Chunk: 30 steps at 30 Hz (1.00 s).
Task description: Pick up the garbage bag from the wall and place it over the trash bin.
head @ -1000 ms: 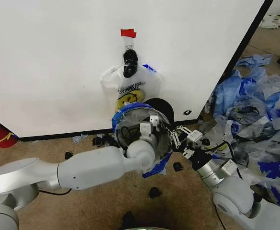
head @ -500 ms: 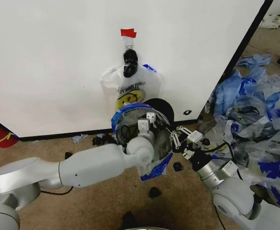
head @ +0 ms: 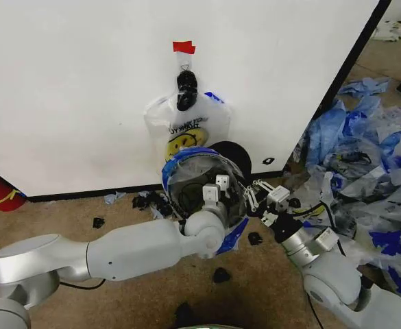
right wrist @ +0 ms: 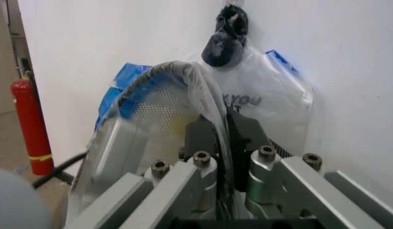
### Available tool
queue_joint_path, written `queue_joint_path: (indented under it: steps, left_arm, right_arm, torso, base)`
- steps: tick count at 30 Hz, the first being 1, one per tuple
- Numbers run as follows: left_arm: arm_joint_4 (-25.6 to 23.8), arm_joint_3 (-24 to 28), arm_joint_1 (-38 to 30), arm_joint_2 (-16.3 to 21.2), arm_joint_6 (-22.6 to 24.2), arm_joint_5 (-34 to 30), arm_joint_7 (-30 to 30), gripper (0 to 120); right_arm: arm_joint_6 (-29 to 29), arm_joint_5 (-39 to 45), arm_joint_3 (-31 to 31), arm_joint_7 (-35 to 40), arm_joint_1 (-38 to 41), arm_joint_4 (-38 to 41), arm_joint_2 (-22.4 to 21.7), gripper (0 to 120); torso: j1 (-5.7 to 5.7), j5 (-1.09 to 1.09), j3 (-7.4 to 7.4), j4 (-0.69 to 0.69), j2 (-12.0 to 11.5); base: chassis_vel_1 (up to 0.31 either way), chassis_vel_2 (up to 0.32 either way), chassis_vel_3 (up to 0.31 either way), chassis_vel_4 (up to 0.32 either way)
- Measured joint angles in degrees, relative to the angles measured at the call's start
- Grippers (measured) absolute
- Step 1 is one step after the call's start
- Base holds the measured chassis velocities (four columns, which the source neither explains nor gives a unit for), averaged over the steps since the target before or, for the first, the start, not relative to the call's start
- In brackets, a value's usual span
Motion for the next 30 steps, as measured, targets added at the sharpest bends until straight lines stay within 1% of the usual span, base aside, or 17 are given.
queue_joint_path:
  steps: [6, 8, 12, 18, 22, 24, 27, 30]
  left_arm:
    - [-1.6, -0.2, -1.7, 1.4, -1.0, -0.6, 0.0, 0]
    - [-3.4, 0.5, -2.7, 2.7, -1.4, -0.7, 0.0, 0]
    - [-5.1, 0.9, -3.3, 4.0, -1.6, -1.9, 0.1, 0]
    - [-7.2, 0.7, -3.5, 6.0, -2.3, -2.5, 1.8, 0]
    - [-10.4, 0.7, -3.1, 8.9, -2.5, -2.6, 3.3, 0]
    - [-10.6, 0.7, -2.9, 9.3, -2.5, -2.5, 3.5, 0]
    - [-11.8, 0.6, -2.0, 10.9, -2.5, -2.1, 4.0, 0]
    - [-14.2, -1.3, 0.1, 13.9, -2.9, -1.2, 5.9, 0]
  right_arm:
    - [-0.4, 1.2, -0.3, 1.1, 0.8, -0.7, 0.4, 0]
    - [-1.3, 3.0, -0.7, 2.5, 1.4, -0.7, 0.8, 0]
    - [-2.2, 4.9, -1.5, 4.1, 2.1, -0.3, 1.3, 0]
    - [-2.6, 7.7, -1.8, 6.0, 2.4, -0.3, 1.5, 0]
    - [-3.0, 11.5, -2.6, 9.1, 3.1, -1.2, 2.8, 0]
    - [-3.1, 11.9, -2.8, 9.5, 3.2, -1.3, 3.0, 0]
    - [-3.1, 13.6, -3.5, 11.3, 3.7, -1.9, 4.1, 0]
    - [-3.1, 15.7, -3.6, 13.1, 4.2, -3.3, 6.2, 0]
  torso:
    - [0.00, 0.00, 0.00, -0.01, 0.0]
    - [0.00, 0.00, 0.00, 0.00, 0.0]
    - [0.00, -0.01, 0.00, 0.01, 0.0]
    - [0.00, -0.01, 0.00, -0.01, 0.0]
    - [0.00, -0.01, 0.00, -0.01, 0.0]
    - [0.00, 0.00, 0.00, -0.01, 0.0]
    - [0.00, -0.01, 0.00, 0.00, 0.0]
    - [0.00, 0.00, 0.00, 0.01, 0.0]
  base:
    - [0.000, 0.000, 0.000, 0.000]
    - [0.000, 0.000, 0.000, 0.000]
    - [0.000, 0.000, 0.000, 0.000]
    - [0.000, 0.000, 0.000, 0.000]
    - [0.000, 0.000, 0.000, 0.000]
    - [0.000, 0.000, 0.000, 0.000]
    - [0.000, 0.000, 0.000, 0.000]
    - [0.000, 0.000, 0.000, 0.000]
